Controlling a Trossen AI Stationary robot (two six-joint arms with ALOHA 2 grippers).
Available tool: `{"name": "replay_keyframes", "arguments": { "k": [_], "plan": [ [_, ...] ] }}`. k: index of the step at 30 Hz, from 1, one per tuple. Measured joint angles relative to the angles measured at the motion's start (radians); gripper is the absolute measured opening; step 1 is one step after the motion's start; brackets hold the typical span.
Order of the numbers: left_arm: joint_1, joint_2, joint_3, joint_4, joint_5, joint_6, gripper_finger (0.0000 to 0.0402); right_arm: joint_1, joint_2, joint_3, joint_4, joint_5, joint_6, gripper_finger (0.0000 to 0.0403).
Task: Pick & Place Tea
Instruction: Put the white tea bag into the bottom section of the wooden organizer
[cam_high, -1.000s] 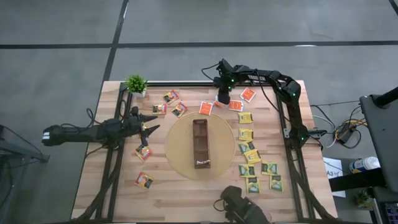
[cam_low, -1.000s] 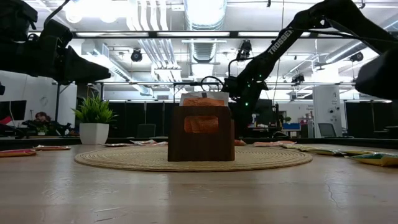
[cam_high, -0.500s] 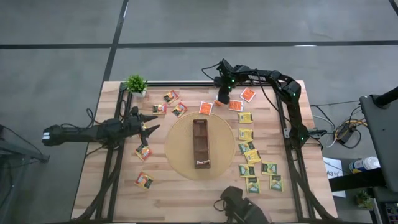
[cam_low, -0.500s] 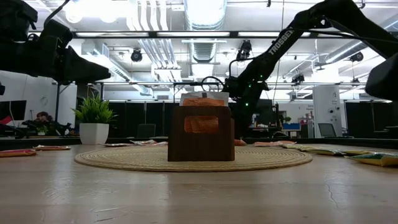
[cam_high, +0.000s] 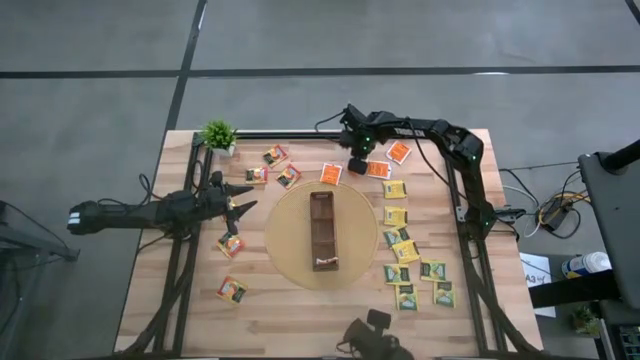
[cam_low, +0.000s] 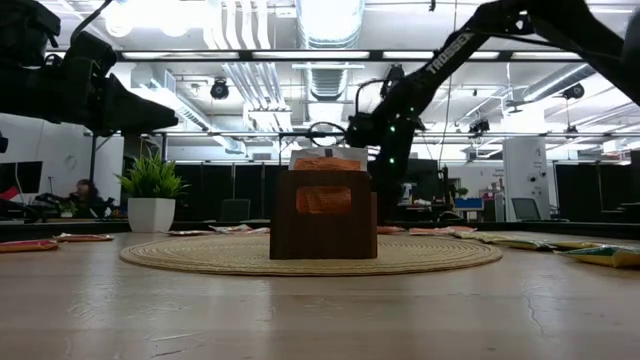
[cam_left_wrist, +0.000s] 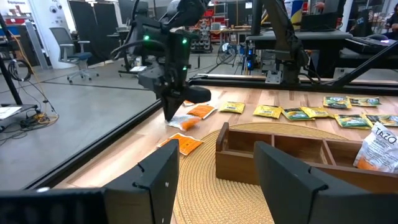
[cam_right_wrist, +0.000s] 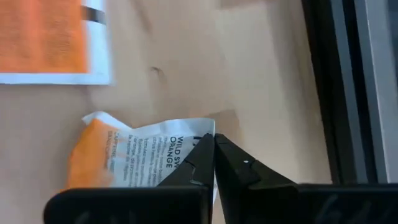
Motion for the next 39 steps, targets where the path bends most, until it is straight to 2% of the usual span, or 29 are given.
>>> {"name": "replay_keyframes", "arguments": {
  "k": [4,11,17,23,30,39],
  "plan": [
    [0.0,0.0,0.0,0.0,0.0,0.0,0.0202,0.058,-0.036,0.0,-0.008,0.024,0.027,0.0008],
    [-0.001,0.0,0.0,0.0,0.0,0.0,0.0202,0.18,-0.109,0.0,-0.066,0.224,0.057,0.0008],
    [-0.001,0.0,0.0,0.0,0.0,0.0,0.0202,0.271,-0.19,-0.013,-0.09,0.274,0.107,0.0008],
    [-0.001,0.0,0.0,0.0,0.0,0.0,0.0202,0.388,-0.273,-0.045,-0.142,0.407,0.17,0.0008],
    [0.0,0.0,0.0,0.0,0.0,0.0,0.0202,0.532,-0.328,-0.069,-0.18,0.418,0.242,0.0008],
    [0.0,0.0,0.0,0.0,0.0,0.0,0.0202,0.688,-0.334,-0.048,-0.221,0.467,0.289,0.0008]
  ]
}}
